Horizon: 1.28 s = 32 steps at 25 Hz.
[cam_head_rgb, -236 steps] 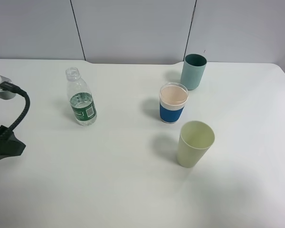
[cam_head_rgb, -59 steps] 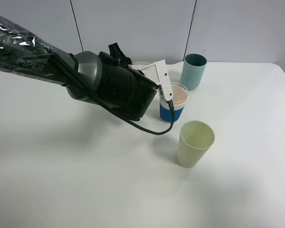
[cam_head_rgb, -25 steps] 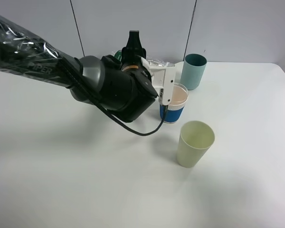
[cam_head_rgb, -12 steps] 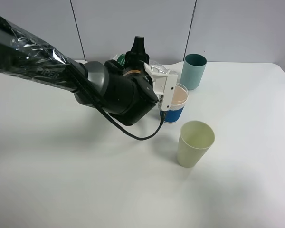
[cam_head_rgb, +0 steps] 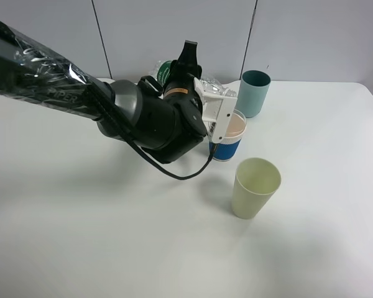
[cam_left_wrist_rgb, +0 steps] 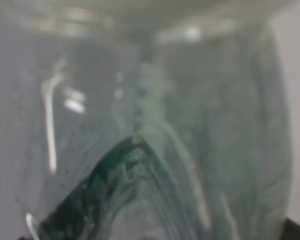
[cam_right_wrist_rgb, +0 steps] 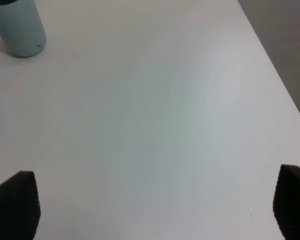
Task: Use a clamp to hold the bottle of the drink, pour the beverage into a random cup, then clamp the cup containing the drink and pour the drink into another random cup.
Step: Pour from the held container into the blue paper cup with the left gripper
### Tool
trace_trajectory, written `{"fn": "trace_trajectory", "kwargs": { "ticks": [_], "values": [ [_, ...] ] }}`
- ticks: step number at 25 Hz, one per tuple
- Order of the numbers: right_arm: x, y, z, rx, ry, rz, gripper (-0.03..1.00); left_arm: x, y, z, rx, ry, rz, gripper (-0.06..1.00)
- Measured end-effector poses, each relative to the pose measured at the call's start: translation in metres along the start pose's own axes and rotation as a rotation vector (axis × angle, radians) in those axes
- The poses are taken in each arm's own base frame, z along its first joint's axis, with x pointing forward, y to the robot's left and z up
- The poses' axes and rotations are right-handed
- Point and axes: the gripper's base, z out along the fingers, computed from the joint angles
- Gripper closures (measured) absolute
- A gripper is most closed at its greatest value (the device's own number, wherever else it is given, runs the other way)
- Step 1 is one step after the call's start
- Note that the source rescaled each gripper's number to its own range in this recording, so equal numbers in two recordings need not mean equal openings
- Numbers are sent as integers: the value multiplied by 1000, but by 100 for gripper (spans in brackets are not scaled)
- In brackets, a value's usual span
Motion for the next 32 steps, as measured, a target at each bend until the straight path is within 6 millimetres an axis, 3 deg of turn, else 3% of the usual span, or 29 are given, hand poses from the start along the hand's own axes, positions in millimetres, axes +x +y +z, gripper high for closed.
{"fn": "trace_trajectory", "kwargs": {
  "ticks": [13, 32],
  "values": [
    [0, 0, 0, 0, 0, 0, 9, 13, 2, 14, -12, 35, 8, 92],
    [0, 0, 0, 0, 0, 0, 9, 12, 4, 14, -34, 22, 76, 92]
  ]
}}
